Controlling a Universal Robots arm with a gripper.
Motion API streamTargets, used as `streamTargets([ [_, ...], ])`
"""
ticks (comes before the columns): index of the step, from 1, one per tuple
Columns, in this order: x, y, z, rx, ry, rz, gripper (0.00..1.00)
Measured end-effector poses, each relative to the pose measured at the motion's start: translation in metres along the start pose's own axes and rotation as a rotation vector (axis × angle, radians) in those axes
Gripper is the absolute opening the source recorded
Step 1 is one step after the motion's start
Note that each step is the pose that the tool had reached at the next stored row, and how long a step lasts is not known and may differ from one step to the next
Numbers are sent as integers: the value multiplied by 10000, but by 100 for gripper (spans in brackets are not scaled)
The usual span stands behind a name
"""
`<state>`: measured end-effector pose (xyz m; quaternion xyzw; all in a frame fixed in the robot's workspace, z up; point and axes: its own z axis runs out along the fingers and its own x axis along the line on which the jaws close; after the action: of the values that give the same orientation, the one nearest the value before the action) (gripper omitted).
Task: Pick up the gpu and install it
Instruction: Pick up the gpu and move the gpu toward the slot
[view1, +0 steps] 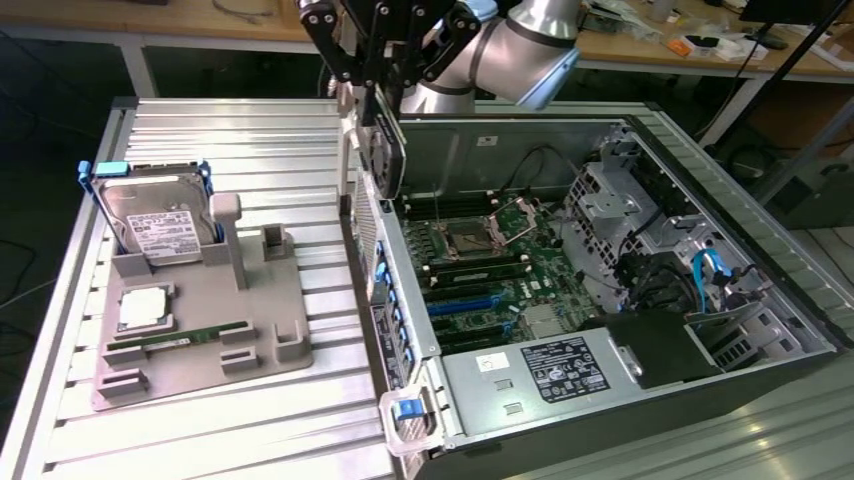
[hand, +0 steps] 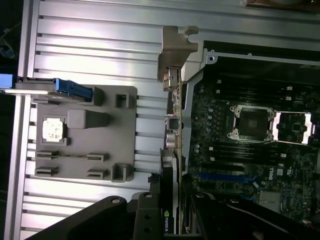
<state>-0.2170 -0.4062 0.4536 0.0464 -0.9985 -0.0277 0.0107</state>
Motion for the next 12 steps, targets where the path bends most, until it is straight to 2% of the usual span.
streamTargets([
  [4, -108, -10, -5, -10, 17, 1, 27],
  [12, -378, -34, -21, -50, 150, 7, 27],
])
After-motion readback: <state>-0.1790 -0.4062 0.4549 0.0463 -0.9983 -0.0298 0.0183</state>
